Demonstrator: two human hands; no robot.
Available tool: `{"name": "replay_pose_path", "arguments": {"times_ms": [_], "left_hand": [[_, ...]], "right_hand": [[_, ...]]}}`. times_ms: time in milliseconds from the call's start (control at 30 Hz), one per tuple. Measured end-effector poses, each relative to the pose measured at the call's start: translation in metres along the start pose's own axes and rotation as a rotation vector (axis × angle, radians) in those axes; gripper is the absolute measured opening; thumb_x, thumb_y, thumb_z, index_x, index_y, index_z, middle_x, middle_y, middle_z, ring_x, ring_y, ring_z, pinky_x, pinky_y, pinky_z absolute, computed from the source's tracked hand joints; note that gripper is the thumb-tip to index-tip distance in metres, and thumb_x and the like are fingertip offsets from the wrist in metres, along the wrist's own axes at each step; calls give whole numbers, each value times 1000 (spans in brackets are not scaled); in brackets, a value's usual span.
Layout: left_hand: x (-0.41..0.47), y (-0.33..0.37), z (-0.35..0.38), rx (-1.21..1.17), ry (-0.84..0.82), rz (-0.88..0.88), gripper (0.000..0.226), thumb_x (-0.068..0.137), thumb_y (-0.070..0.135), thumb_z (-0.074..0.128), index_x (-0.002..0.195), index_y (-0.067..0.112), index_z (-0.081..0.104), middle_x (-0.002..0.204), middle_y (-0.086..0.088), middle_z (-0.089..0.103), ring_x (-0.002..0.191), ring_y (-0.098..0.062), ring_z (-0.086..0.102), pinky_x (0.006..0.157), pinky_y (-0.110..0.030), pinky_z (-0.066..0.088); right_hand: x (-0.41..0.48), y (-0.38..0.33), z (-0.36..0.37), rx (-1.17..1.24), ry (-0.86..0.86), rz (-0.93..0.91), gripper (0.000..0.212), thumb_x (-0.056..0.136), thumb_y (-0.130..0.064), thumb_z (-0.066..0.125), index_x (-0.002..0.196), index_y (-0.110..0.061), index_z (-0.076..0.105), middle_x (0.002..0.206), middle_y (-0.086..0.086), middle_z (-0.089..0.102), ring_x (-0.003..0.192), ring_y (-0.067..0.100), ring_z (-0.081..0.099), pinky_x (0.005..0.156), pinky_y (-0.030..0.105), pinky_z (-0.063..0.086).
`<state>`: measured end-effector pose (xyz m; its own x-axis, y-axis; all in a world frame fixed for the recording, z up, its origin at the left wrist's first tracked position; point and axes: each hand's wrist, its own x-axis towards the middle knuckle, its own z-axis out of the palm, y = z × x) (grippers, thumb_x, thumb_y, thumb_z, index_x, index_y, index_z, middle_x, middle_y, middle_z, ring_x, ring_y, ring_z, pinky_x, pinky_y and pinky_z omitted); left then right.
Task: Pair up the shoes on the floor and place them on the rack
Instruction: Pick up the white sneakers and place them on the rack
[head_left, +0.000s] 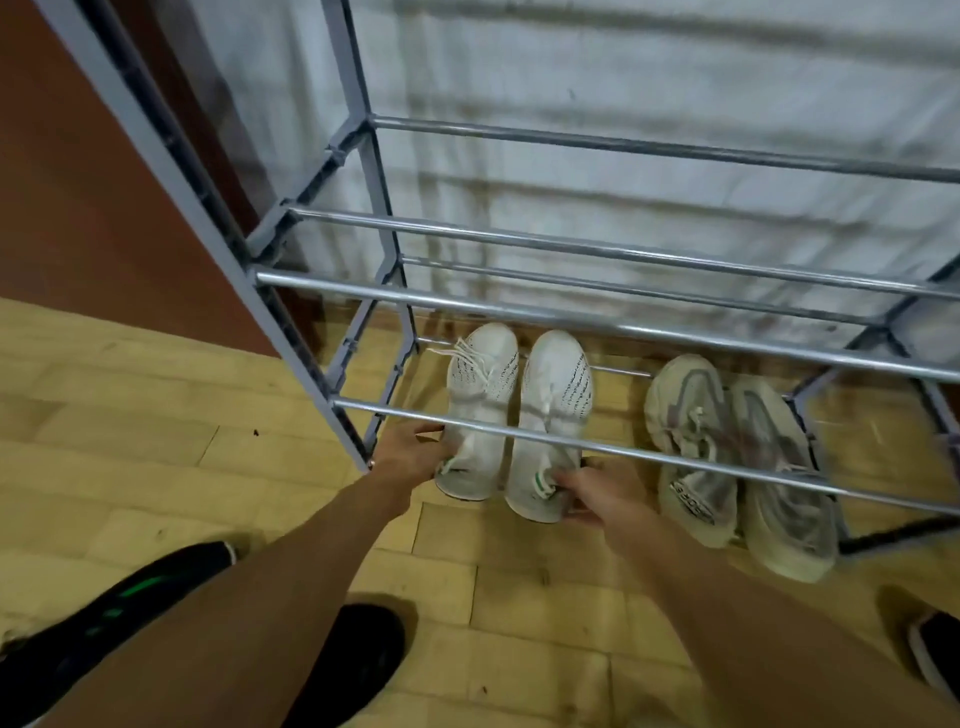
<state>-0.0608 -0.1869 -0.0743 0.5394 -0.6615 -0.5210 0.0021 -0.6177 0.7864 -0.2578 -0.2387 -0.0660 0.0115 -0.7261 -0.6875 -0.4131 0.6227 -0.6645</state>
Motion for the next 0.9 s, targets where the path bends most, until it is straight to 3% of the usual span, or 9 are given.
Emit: {"name": "replay_pose_path", "arguments": {"times_ms": [100, 200, 300, 400, 467, 600, 733, 800, 900], "left_hand": [[15, -4, 4, 52, 32, 52, 19, 81, 22, 75, 93, 10, 66, 78, 0, 62, 83, -19, 62, 71, -30, 54], [18, -14, 4, 34, 22, 78, 12, 85, 23, 70, 94, 15, 68, 92, -3, 66, 97, -24, 65, 77, -33, 53], [7, -11, -5, 20, -45, 34, 46, 84, 39, 69, 122, 13, 62, 108, -2, 61, 96, -18, 57, 79, -28, 43], [-18, -5, -31, 14, -121, -14, 76, 81, 48, 68, 143, 12, 43, 139, -5, 51, 118, -21, 52, 93, -32, 43], [-44, -7, -55, 91, -149, -31, 70, 85, 46, 64, 141, 9, 46, 144, -8, 47, 128, -26, 48, 104, -37, 42], [-97, -32, -113, 288, -169, -32, 50, 89, 42, 61, 127, 9, 59, 135, -7, 55, 121, -27, 53, 101, -36, 43], [-141, -80, -178, 526, -174, -92, 54, 90, 38, 59, 136, 10, 51, 143, -6, 48, 128, -25, 49, 100, -29, 39], [-160, -106, -205, 611, -172, -99, 57, 92, 31, 58, 142, 6, 44, 147, -8, 44, 132, -24, 45, 102, -28, 37], [-176, -141, -236, 676, -178, -154, 70, 87, 26, 64, 148, 8, 34, 149, -10, 41, 132, -25, 46, 97, -26, 40]], "right_hand": [[17, 4, 9, 17, -37, 16, 16, 77, -10, 77, 90, -14, 68, 105, 12, 70, 96, 30, 68, 73, 45, 61], [19, 9, 17, -20, -30, 20, 22, 82, -14, 73, 103, -11, 67, 103, 12, 69, 95, 31, 68, 77, 44, 60], [9, 5, 19, -100, 23, 21, 31, 83, -19, 70, 108, -3, 64, 102, 14, 68, 92, 31, 67, 80, 45, 60], [-17, -1, 23, -209, 50, -9, 32, 84, -16, 64, 111, 1, 62, 101, 15, 65, 94, 32, 64, 84, 49, 58], [-44, -4, 29, -213, 22, -16, 28, 86, -12, 62, 113, -3, 58, 102, 14, 59, 95, 31, 61, 83, 47, 58], [-104, 0, 49, -225, -76, -40, 27, 85, -10, 64, 112, -6, 57, 107, 16, 57, 91, 28, 55, 75, 45, 59], [-163, 13, 76, -243, -216, -18, 32, 89, -9, 61, 119, -2, 53, 110, 18, 58, 88, 26, 56, 58, 37, 56], [-187, 20, 89, -240, -273, -13, 30, 91, -9, 59, 120, -4, 51, 102, 13, 54, 91, 26, 54, 69, 41, 59], [-207, 34, 104, -322, -328, -26, 14, 90, -8, 61, 101, -1, 57, 104, 14, 57, 95, 26, 58, 89, 48, 56]]}}
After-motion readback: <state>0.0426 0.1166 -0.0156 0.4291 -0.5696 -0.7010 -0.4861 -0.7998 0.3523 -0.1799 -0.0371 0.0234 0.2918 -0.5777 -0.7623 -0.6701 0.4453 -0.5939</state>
